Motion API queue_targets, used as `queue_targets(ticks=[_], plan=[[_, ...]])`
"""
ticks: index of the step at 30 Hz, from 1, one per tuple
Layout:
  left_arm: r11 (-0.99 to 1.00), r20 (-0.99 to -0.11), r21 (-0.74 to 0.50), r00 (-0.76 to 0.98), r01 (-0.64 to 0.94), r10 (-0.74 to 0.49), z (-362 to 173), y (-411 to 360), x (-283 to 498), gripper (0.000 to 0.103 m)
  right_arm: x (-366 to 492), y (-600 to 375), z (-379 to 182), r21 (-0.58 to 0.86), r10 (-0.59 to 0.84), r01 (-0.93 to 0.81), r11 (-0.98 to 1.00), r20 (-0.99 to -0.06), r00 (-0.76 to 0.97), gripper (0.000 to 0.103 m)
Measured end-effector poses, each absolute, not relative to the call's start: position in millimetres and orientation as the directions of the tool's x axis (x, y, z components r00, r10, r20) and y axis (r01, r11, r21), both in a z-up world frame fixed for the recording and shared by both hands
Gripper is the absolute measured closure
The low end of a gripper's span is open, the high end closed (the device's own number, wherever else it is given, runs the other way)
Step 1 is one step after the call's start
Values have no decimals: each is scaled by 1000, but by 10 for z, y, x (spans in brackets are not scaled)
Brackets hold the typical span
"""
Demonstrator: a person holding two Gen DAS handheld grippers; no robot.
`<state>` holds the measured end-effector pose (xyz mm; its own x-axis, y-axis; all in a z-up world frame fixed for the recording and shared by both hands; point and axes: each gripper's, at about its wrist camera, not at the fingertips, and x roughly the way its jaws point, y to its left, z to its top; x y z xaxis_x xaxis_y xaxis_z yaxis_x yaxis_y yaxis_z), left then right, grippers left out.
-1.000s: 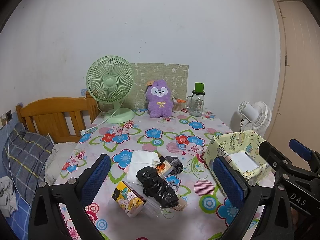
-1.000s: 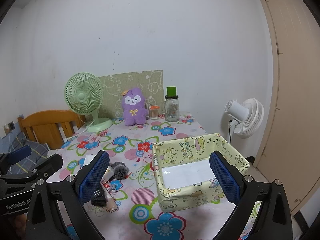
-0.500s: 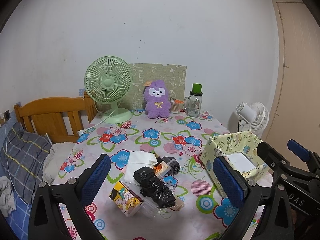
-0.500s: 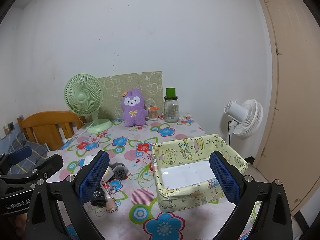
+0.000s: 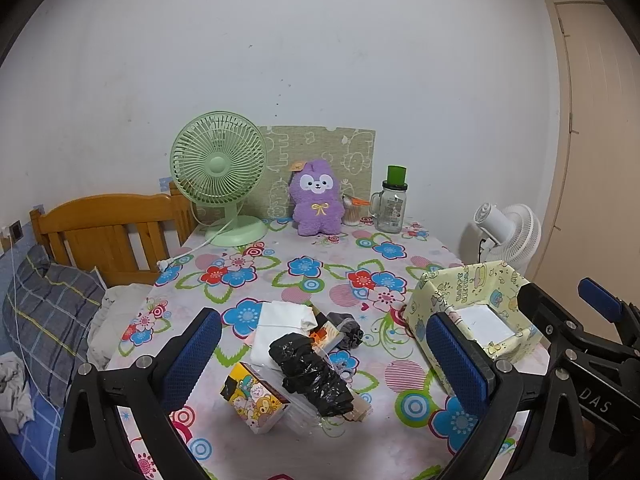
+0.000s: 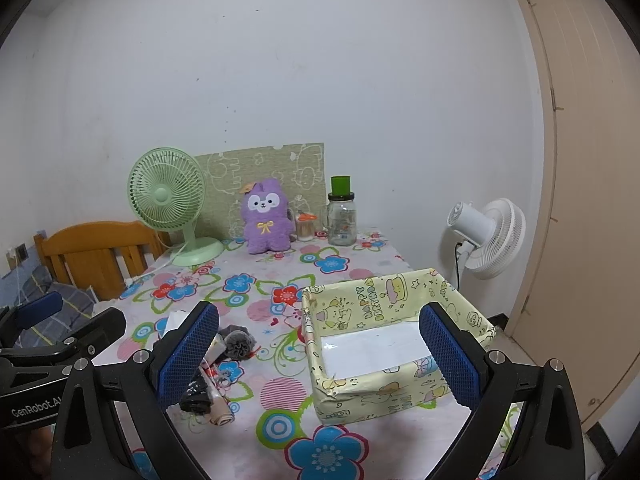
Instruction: Organize soft objects
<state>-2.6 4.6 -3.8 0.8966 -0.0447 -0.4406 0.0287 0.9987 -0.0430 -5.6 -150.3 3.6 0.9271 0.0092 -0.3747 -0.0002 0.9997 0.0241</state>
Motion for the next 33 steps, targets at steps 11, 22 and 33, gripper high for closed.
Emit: queue_targets(ticks=[11,22,33], plan=[[999,-446,-51,894,19,-40,-35,84,-24,0,-59,-1496,36,25,12,-3,1000,-376,927,1],[999,-451,-48,892,17,-37,-39,114,37,0,-52,-1508,41,25,14,-4,1000,-380,925,1],[999,-449,-44,892,25,-42,-56,120,46,4,-27,-1524,27,28,18,-7,1000,-386,922,3]])
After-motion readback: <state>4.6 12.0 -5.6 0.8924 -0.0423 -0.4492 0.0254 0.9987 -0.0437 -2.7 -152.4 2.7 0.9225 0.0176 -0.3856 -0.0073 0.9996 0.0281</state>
